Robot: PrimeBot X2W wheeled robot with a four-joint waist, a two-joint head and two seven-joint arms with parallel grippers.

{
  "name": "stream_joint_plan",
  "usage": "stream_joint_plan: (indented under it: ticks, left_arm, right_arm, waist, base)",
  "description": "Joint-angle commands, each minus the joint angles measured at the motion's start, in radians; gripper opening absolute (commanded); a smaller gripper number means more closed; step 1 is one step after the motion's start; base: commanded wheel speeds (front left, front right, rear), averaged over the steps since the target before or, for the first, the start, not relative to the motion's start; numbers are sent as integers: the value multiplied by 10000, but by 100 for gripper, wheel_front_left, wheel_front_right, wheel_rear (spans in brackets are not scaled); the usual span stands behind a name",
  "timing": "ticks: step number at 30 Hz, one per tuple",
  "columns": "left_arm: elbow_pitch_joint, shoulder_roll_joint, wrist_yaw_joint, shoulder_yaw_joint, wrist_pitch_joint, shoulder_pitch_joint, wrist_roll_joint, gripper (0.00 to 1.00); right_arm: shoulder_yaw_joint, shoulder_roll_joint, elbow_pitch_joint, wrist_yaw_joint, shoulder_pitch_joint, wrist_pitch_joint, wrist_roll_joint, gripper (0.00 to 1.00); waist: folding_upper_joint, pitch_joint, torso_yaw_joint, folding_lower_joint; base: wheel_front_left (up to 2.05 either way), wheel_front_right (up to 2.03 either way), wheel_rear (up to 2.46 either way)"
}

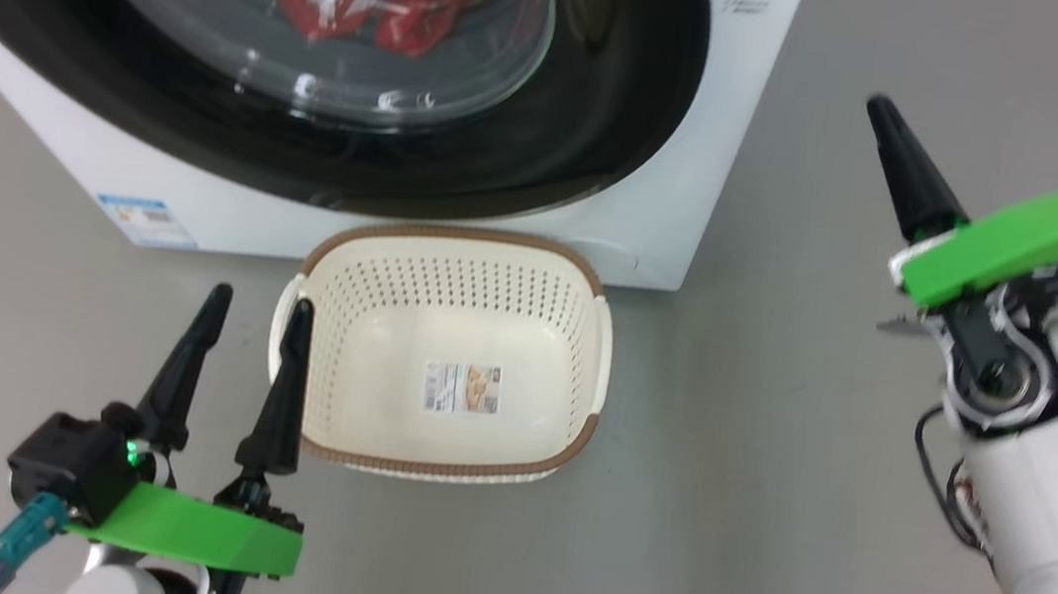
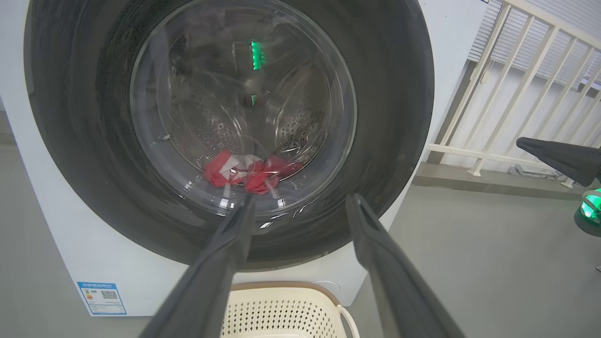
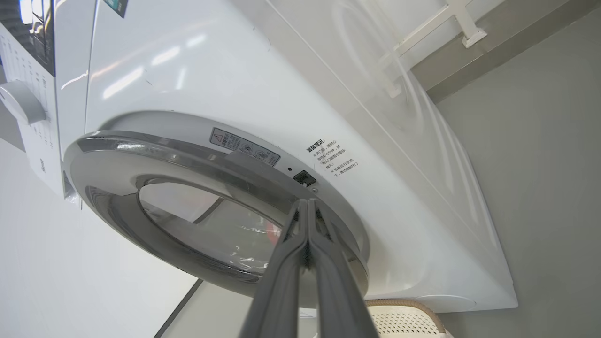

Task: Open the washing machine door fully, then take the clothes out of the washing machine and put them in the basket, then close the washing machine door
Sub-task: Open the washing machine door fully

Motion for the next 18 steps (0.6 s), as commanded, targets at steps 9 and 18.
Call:
stream_joint_plan:
  ticks: [9,18]
  left_arm:
    - [-340,117,-55,115,-120,-638,15,100]
    - [-444,117,-55,-162,-120,-952,-96,100]
  right_arm:
    - [208,-330,97,67,-1799,1538,1690,0]
    - [717,-601,493,67,-3058,1875,1634,0]
  waist:
    - [0,879,485,0]
    - [0,1572,746,0]
  base:
    - [0,0,0]
    - [0,0,0]
